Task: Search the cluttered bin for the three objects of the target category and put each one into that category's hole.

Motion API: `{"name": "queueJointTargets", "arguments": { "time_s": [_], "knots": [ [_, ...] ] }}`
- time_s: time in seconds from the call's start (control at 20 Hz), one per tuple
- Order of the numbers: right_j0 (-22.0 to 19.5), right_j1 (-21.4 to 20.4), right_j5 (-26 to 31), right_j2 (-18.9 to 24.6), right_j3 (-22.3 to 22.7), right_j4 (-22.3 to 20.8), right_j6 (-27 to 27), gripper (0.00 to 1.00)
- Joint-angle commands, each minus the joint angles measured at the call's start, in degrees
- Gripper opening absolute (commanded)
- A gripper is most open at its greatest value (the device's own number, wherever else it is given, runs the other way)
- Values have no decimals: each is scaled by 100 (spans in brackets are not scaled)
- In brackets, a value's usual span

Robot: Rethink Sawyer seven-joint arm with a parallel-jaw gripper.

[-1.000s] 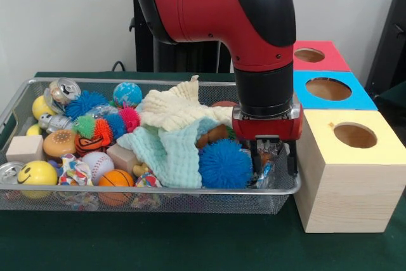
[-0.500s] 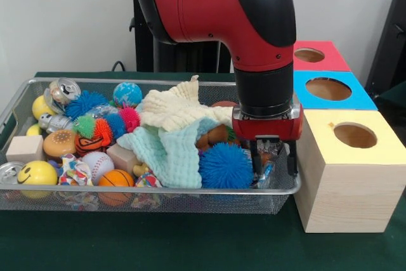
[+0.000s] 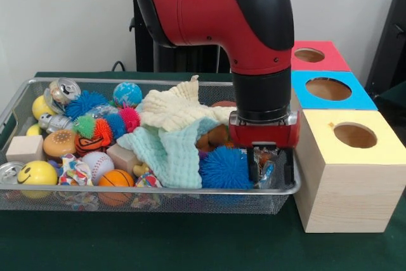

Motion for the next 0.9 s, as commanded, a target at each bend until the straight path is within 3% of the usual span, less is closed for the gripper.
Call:
{"name": "queueJointTargets", "arguments": {
  "time_s": [0.05, 0.65, 0.9],
  "knots": [
    [92, 996, -1121, 16, -49, -301, 992, 100],
    [368, 1227, -1375, -118, -254, 16, 1027, 100],
    [380, 1055, -978, -122, -275, 99, 964, 100]
  ]
}}
